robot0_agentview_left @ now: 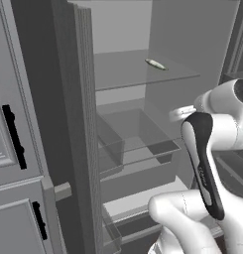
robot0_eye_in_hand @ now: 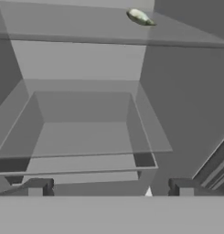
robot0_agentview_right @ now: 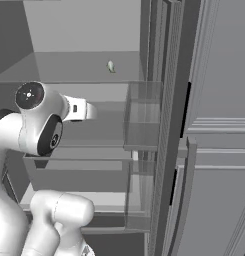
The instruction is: Place one carrot and one fish in each tupperware on the nearby counter, to pack two identical lunches.
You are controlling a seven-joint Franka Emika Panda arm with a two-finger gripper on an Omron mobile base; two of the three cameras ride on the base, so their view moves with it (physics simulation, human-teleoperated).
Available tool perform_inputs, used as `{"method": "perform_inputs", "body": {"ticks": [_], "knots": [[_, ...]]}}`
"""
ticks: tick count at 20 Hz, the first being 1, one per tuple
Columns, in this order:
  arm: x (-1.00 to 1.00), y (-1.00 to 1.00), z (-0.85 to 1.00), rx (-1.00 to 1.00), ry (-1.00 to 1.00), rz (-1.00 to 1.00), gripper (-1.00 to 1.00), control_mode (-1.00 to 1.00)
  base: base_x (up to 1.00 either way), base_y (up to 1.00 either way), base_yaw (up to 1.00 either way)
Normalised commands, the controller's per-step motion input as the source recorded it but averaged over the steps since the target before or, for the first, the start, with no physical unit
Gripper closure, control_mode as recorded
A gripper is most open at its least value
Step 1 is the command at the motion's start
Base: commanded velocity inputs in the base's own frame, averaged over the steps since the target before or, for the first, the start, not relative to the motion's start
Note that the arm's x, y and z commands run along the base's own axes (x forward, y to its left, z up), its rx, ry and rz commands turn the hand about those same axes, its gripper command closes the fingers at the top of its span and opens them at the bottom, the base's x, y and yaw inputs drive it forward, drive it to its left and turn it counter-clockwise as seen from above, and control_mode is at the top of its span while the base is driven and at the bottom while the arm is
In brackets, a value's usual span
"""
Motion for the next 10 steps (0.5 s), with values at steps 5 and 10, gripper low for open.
{"method": "perform_inputs", "body": {"ticks": [5,10], "knots": [[0.32,0.0,0.59,0.0,0.0,0.0,-1.0,-1.0,0.0,0.0,0.0],[0.69,-0.06,0.26,0.0,0.0,0.0,-1.0,-1.0,0.0,0.0,0.0]]}}
